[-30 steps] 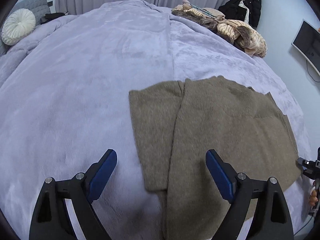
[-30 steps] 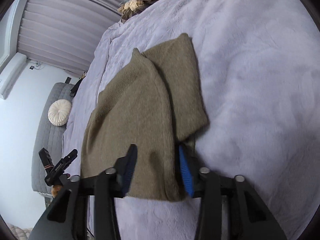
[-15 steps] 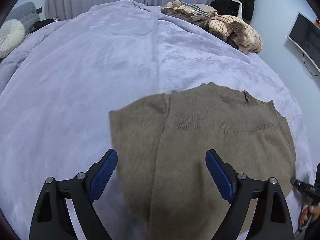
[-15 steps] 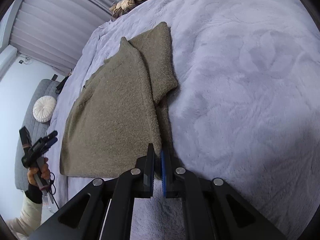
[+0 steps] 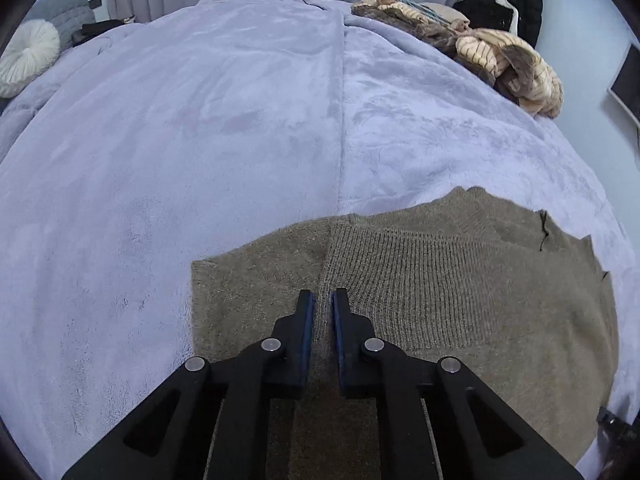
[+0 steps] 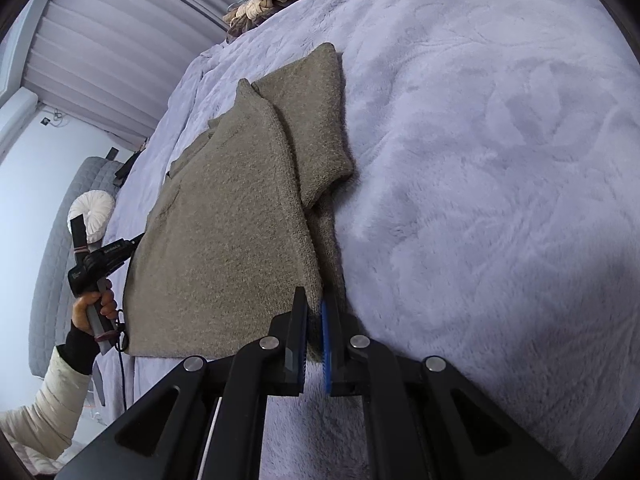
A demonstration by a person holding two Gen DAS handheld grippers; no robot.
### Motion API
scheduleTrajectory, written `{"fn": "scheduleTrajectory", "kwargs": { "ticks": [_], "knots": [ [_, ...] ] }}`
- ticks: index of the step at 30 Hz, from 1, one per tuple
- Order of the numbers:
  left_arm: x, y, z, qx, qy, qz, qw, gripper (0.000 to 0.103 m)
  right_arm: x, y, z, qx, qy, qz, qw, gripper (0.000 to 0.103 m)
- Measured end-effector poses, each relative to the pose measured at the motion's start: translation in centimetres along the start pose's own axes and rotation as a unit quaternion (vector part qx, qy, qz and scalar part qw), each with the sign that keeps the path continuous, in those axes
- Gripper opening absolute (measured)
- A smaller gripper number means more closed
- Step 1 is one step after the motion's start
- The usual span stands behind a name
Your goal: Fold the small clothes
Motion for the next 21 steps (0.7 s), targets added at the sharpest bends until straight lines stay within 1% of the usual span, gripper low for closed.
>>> {"fn": "scheduleTrajectory", "kwargs": {
  "ticks": [1,2,3,4,5,7,9,11,13,14,15,16,18,19,21],
  "knots": [
    [-0.3,-0.3,-0.7,0.005,-0.009,-0.006,0.9999,0.028,-0.2,-0.1,0.0,0.0,0.003,0.001,1.0,0.004],
    [-0.7,-0.5,-1.6,0.009,-0.028,-0.008,0.9995,0.032,-0.4,-0.1,-0.3,0.002,0.007,0.0,1.0,0.004],
    [-1.0,-0.8,-2.9,0.017,-0.05,-0.002,0.9986,0.04,-0.7,-0.2,-0.7,0.008,0.014,-0.002,1.0,0.005],
    [-1.2,-0.9,-3.9,0.027,-0.058,0.006,0.9979,0.05,-1.0,-0.2,-1.2,0.019,0.023,-0.002,1.0,0.009],
    [-1.3,-0.8,-5.3,0.044,-0.059,0.016,0.9972,0.051,-1.3,-0.2,-2.0,0.036,0.038,-0.002,0.999,0.014],
    [-0.9,-0.3,-7.6,0.06,-0.046,0.038,0.9964,0.051,-2.0,-0.5,-3.6,0.072,0.052,-0.002,0.996,0.014],
    [-0.1,0.5,-9.4,0.065,-0.033,0.056,0.9957,0.051,-3.0,-0.8,-5.0,0.102,0.045,-0.001,0.994,0.014],
    [1.0,1.6,-10.3,0.062,-0.007,0.061,0.9962,0.051,-4.4,-1.1,-5.4,0.11,0.031,-0.01,0.993,0.014],
    [2.3,3.0,-10.0,0.045,0.014,0.063,0.9969,0.051,-6.4,-1.2,-4.6,0.1,0.017,-0.031,0.994,0.014],
    [3.0,3.9,-9.3,0.033,0.015,0.065,0.9972,0.051,-7.3,-1.0,-3.8,0.094,0.015,-0.041,0.995,0.014],
    [3.6,4.8,-8.5,0.024,0.008,0.065,0.9976,0.051,-8.2,-0.9,-2.9,0.086,0.015,-0.05,0.995,0.014],
    [3.8,6.0,-7.5,0.005,-0.003,0.06,0.9982,0.051,-8.9,-0.5,-1.9,0.077,0.016,-0.059,0.995,0.014],
    [3.4,8.6,-6.0,-0.023,-0.018,0.044,0.9986,0.051,-9.9,0.1,0.2,0.062,0.019,-0.072,0.995,0.014],
    [2.9,9.8,-5.4,-0.02,-0.018,0.04,0.9988,0.051,-10.0,0.5,1.4,0.056,0.029,-0.08,0.995,0.014],
    [2.5,11.4,-5.8,0.007,-0.002,0.04,0.9992,0.051,-9.2,1.2,3.6,0.043,0.073,-0.096,0.992,0.012]
  ]
}}
Point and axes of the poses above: each gripper's, at about its wrist camera, not at the fingertips, and z roughly the way its jaws point, x to its right, y to its underside, the point moved 3 cm from there along z, roughly the way its jaws point, and after that the axes turned 12 degrees about z, right-handed, at the moved point
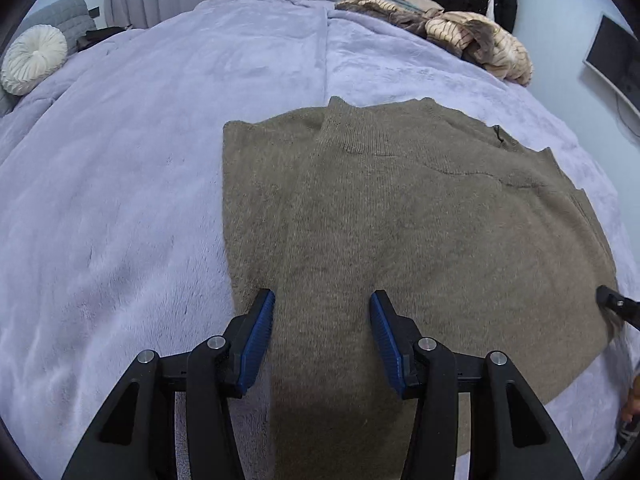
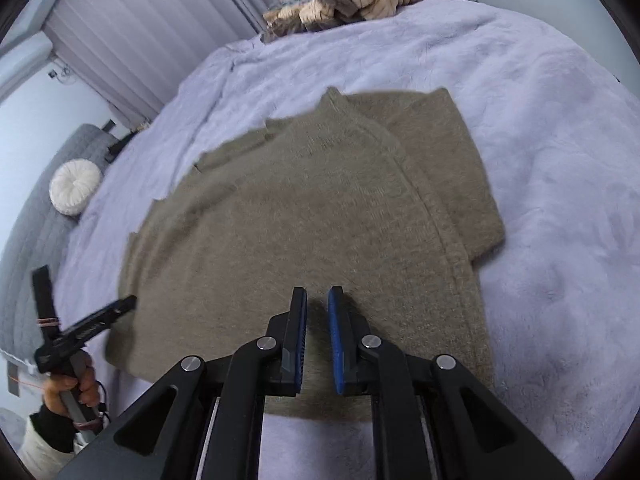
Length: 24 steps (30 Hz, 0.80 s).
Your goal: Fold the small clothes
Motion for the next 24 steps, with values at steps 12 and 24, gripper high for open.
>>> {"fn": "scheduleTrajectory", "kwargs": {
  "ticks": [12,24],
  "knots": [
    [-2.0,2.5,-1.2,-0.031,0.001,-0.08,0.9963,0.07,3.3,1.4,-1.7,0.021,-0.001,0.042,0.999,0.012],
    [-2.1,3.1,-1.8,-0.049,-0.014,-0.086,0.995,0.072,5.2,2.7,-4.2,0.031,0.018,0.085,0.996,0.012]
  ]
}}
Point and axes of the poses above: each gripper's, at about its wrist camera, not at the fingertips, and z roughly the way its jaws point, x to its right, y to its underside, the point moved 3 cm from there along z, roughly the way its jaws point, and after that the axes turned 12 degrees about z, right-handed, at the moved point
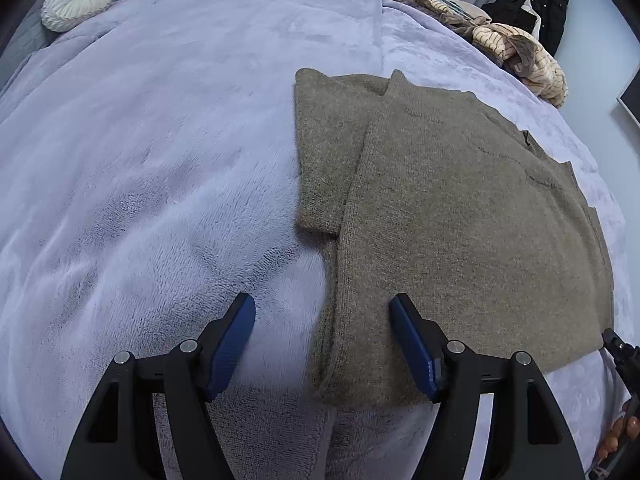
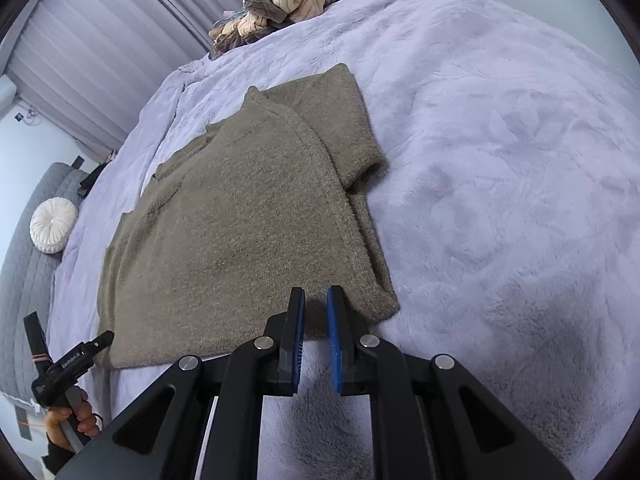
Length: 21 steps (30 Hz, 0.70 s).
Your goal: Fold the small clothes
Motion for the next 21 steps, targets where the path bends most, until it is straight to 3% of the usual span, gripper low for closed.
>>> {"fn": "scheduleTrajectory", "kwargs": {
  "ticks": [4,6,8,11,15,18,21],
  "knots": [
    [0.0,0.3,-0.2,-0.003,0.001,0.0,1.0,0.072,-0.5,0.6,-0.6,0.005,0.019,-0.007,1.0,0.013],
    [0.0,0.4,-0.3,-0.005,0.001,0.0,1.0,0.072,-0.5,1.1,-1.0,0.004,0.019,-0.002,1.0,0.017],
    [0.0,0.5,-0.4,-0.006,0.0,0.001,1.0,0.072,-0.7,1.5,-1.2,-0.002,0.021,0.001,1.0,0.029],
    [0.0,0.5,-0.6,-0.006,0.0,0.002,1.0,0.072,-1.2,2.3,-1.6,-0.004,0.022,-0.001,1.0,0.032],
    [-0.3,0.6,-1.3,0.001,0.012,-0.001,0.9999,0.072,-2.8,3.2,-2.2,-0.011,0.001,-0.001,1.0,0.034],
    [-1.0,0.6,-2.2,0.014,0.02,-0.004,0.9997,0.072,-5.4,4.1,-1.9,-0.028,-0.028,-0.012,0.999,0.048],
    [-2.0,0.1,-3.3,0.044,0.024,-0.009,0.9987,0.103,-8.6,5.7,-0.3,-0.07,-0.083,-0.016,0.994,0.056]
  ]
}}
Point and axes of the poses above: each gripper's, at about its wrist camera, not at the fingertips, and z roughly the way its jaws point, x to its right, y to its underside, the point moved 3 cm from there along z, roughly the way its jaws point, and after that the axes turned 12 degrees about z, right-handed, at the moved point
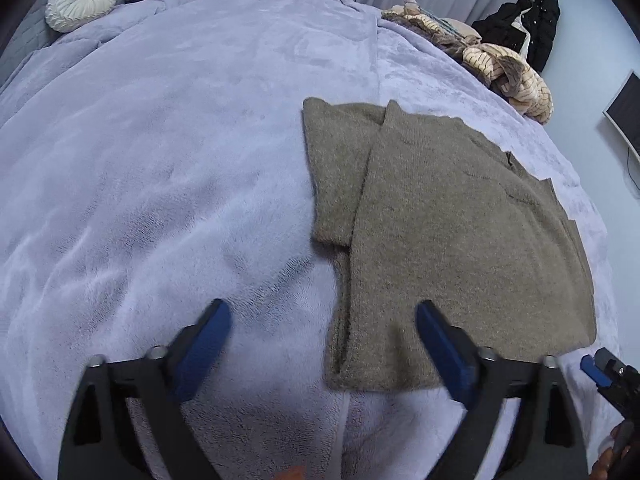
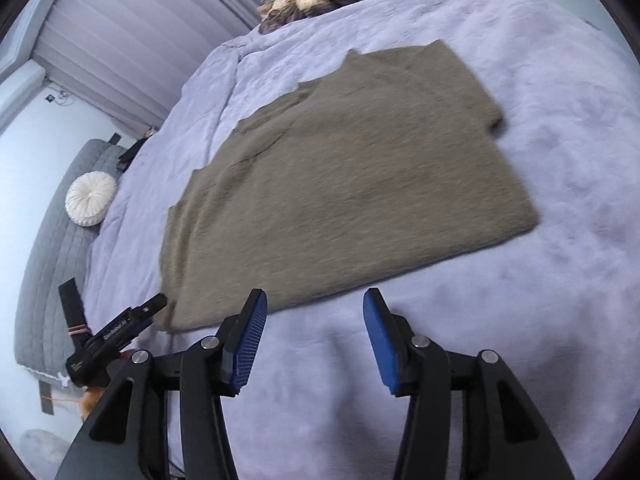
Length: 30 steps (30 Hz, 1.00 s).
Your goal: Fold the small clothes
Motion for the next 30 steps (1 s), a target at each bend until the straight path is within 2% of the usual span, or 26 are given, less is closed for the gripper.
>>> {"fn": "scheduleTrajectory", "kwargs": {
  "ticks": [2,5,8,11,13,16,17,18,19,23,26,30],
  "knots": [
    [-0.7,-0.6,-0.6,0.014,0.008,-0.002,0.9999,0.103,-1.7,0.9,2.1,-0.035,-0.04,0.009,0.999,0.058],
    [-2.0,-1.6,-0.8,0.013,0.017,-0.011,0.9997,0.103,-3.7,2.3,5.9,-0.089,-0.094,0.045,0.991,0.059],
    [-3.1,-2.1,-0.3,0.009,0.039,-0.028,0.9988,0.103,-4.9,3.9,9.4,-0.13,-0.132,0.087,0.979,0.059],
    [-4.0,-2.3,0.9,-0.004,0.055,-0.051,0.9971,0.103,-6.0,5.0,12.1,-0.151,-0.154,0.115,0.97,0.059],
    [-4.1,-2.2,1.7,-0.015,0.085,-0.06,0.9944,0.103,-6.6,5.3,13.4,-0.146,-0.16,0.124,0.968,0.059],
    [-3.6,-2.9,2.6,-0.017,0.11,-0.058,0.9921,0.103,-7.2,4.9,14.7,-0.131,-0.183,0.143,0.964,0.056],
    [-3.5,-3.2,2.8,-0.018,0.119,-0.058,0.991,0.103,-7.6,4.5,15.1,-0.126,-0.189,0.147,0.963,0.031],
    [-3.4,-3.7,3.1,-0.019,0.133,-0.062,0.989,0.103,-8.0,4.0,15.3,-0.123,-0.188,0.144,0.964,0.011],
    [-3.4,-4.4,3.5,-0.021,0.154,-0.069,0.9854,0.103,-8.3,3.5,15.2,-0.118,-0.188,0.141,0.965,0.008],
    [-2.5,-6.6,5.3,-0.034,0.213,-0.081,0.9731,0.103,-10.9,1.5,12.1,-0.083,-0.205,0.078,0.972,0.008],
    [-1.0,-8.1,6.5,-0.042,0.256,-0.076,0.9627,0.103,-12.1,0.8,10.7,-0.075,-0.212,0.046,0.973,0.008],
    [1.3,-9.6,7.9,-0.053,0.267,-0.074,0.9594,0.103,-11.7,1.3,11.1,-0.096,-0.206,0.046,0.973,0.008]
  ]
}}
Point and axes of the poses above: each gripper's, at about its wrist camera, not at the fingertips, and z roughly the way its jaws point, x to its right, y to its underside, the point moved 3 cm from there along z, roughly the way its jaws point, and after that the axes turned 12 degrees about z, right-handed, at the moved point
